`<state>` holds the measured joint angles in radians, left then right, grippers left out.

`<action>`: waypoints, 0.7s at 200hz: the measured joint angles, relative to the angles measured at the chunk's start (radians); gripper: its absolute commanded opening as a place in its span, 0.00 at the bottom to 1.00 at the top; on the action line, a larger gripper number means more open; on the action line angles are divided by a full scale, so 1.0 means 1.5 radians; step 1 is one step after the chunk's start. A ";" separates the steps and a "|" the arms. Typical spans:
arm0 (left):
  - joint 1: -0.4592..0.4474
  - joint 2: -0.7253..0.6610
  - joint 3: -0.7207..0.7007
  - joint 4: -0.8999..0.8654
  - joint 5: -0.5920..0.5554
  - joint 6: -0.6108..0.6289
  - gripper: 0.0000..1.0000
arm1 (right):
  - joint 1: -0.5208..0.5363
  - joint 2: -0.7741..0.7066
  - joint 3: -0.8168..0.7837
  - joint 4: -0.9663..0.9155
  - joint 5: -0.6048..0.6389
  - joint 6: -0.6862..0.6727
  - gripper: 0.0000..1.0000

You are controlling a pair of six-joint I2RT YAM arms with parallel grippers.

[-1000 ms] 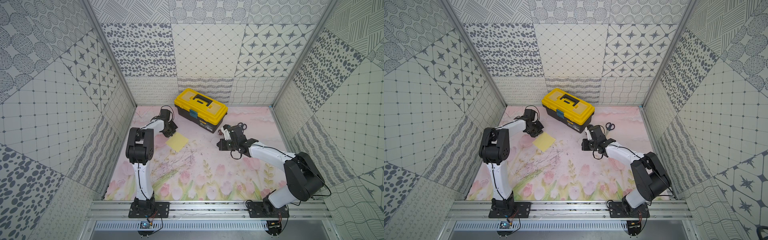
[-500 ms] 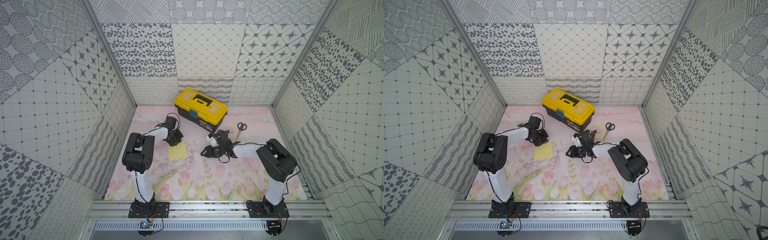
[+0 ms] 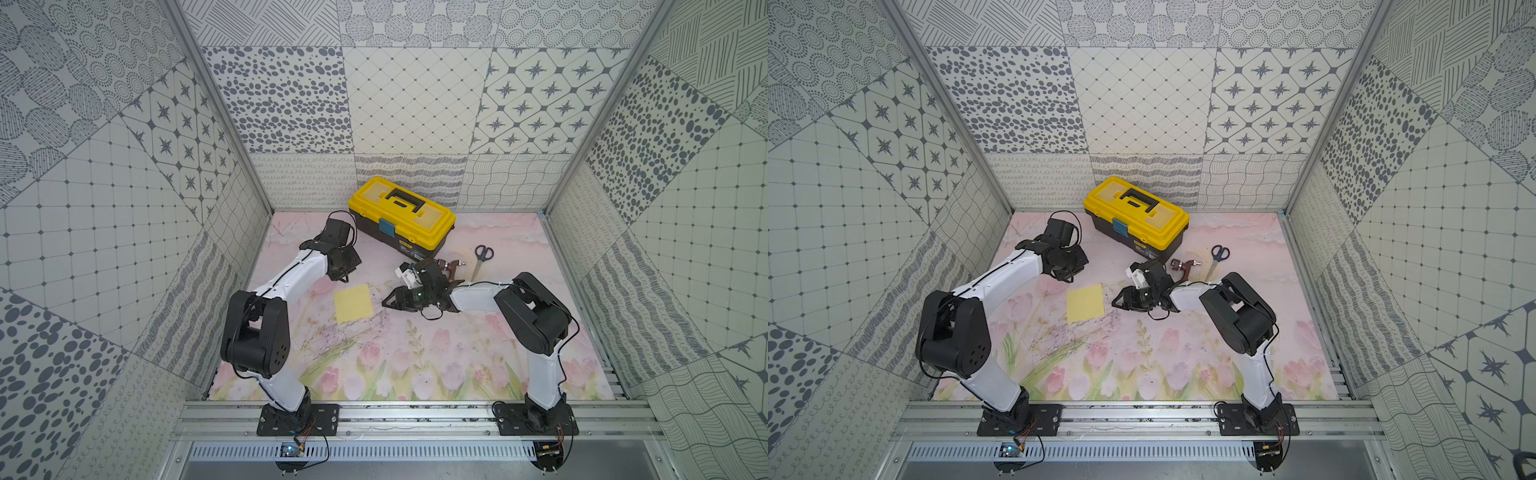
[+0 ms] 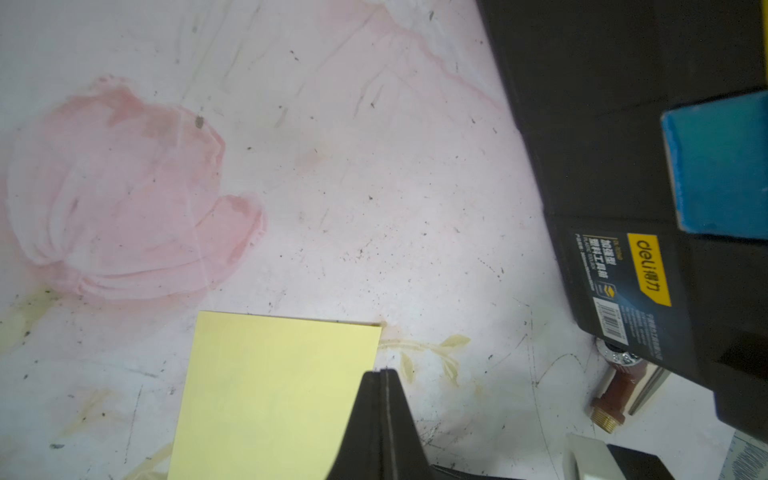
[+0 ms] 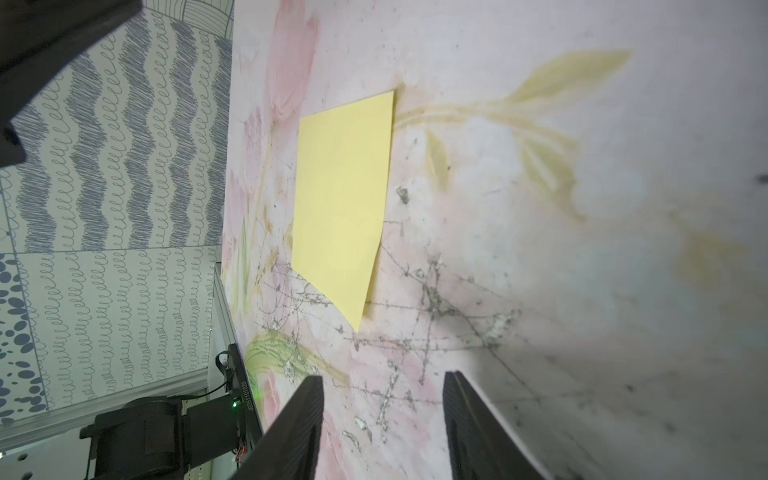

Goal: Fold the square paper along the opposite sides
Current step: Move the paper at the center of the board, then pick up the paper from the center of the board.

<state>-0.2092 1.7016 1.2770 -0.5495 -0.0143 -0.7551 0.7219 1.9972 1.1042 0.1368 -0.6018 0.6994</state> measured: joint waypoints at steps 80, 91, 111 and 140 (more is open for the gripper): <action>-0.014 0.021 -0.168 -0.023 0.013 -0.020 0.00 | 0.042 0.057 0.063 -0.026 -0.012 -0.002 0.51; -0.016 0.022 -0.170 -0.019 0.013 -0.020 0.00 | 0.042 0.057 0.063 -0.026 -0.013 -0.001 0.51; -0.017 0.024 -0.172 -0.013 0.012 -0.023 0.00 | 0.041 0.061 0.067 -0.027 -0.013 0.001 0.50; -0.018 0.028 -0.180 -0.008 0.012 -0.025 0.00 | 0.043 0.084 0.096 -0.023 -0.018 0.004 0.50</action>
<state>-0.2363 1.7443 1.0073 -0.5621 0.0040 -0.7921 0.7864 2.1231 1.2484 0.1024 -0.6292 0.7055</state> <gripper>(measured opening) 0.060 0.500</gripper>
